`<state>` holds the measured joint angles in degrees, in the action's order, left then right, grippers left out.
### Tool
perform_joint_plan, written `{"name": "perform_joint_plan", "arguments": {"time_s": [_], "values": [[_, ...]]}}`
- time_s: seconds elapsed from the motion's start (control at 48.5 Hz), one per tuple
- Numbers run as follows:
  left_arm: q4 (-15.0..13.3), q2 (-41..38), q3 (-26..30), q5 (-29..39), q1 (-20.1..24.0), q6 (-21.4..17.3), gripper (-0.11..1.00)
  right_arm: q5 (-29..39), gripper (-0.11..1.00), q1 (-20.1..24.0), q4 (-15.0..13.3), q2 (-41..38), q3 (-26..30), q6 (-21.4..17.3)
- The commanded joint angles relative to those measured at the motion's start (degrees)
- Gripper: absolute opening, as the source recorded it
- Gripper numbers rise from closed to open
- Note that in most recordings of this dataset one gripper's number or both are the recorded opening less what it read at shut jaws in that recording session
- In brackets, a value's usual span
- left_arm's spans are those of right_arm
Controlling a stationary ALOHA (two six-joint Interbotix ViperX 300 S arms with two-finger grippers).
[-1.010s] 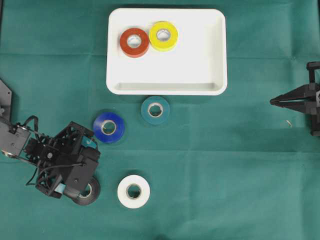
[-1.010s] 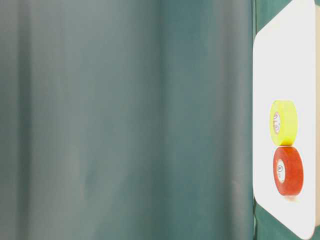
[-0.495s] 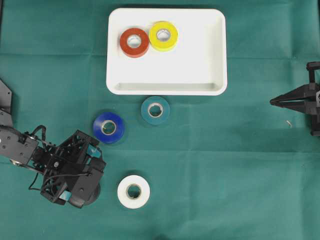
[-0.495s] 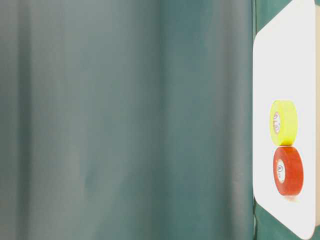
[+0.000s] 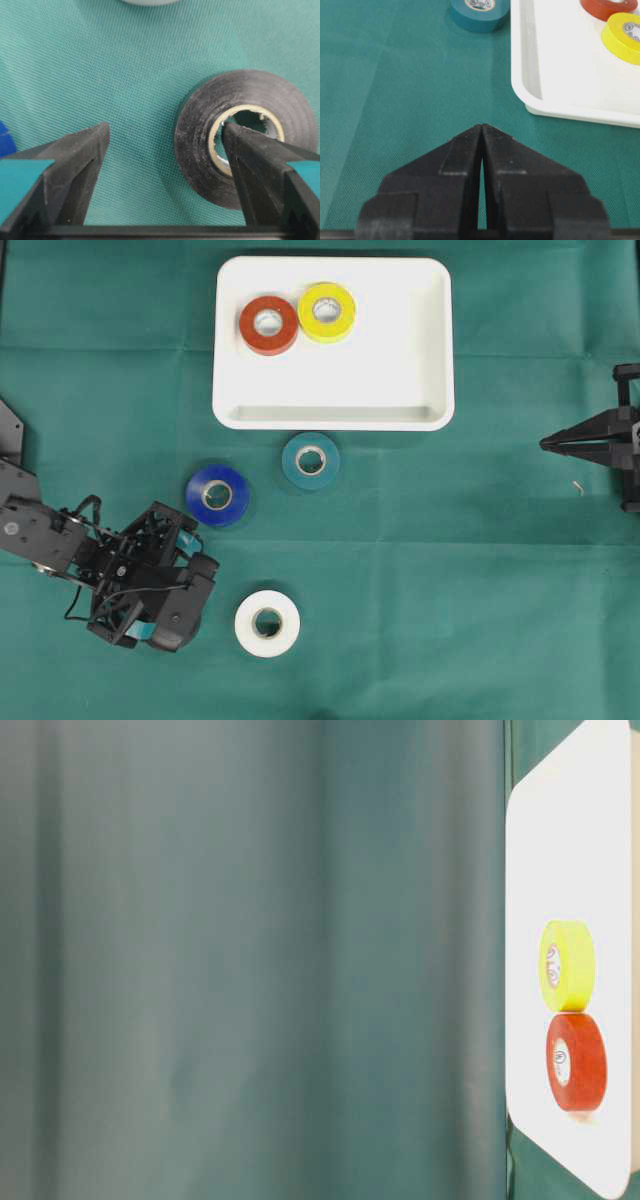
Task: Put the tape into the white case with the left arm.
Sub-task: 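Grasp the black tape roll through its core with the left gripper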
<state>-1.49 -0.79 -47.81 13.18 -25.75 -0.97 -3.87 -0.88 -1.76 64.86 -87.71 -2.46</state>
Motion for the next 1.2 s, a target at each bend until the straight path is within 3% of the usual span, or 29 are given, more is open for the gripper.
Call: {"name": "perform_joint_plan", "arguments": {"time_s": [0.0,0.103,0.165,0.371,0.412,0.804,1.175], "values": [[0.0,-0.4,1.1,-0.3,-0.3,0.0,0.9,-0.6,-0.09,-0.1,-0.1,-0.7,0.5,-0.1],[0.0,-0.7,1.1,-0.3,-0.3,0.0,0.89,-0.5,-0.09,-0.1,-0.1,-0.6,0.5,-0.1],[0.0,-0.4,1.1,-0.3,-0.3,0.0,0.82,-0.5,-0.09,-0.1,-0.1,-0.7,0.5,-0.1],[0.0,1.0,1.4,-0.2,-0.3,0.0,0.29,-0.6,-0.09,0.0,-0.1,-0.6,0.5,-0.1],[0.0,1.1,1.5,-0.1,-0.3,0.0,0.23,-0.6,-0.09,0.0,-0.1,-0.6,0.5,-0.1],[0.0,2.2,3.2,1.1,-1.1,0.9,0.23,-0.5,-0.09,-0.1,-0.1,-0.6,0.5,-0.1],[0.0,6.1,7.9,10.9,-1.9,1.7,0.23,-0.5,-0.09,-0.1,-0.1,-0.6,0.5,-0.1]]}}
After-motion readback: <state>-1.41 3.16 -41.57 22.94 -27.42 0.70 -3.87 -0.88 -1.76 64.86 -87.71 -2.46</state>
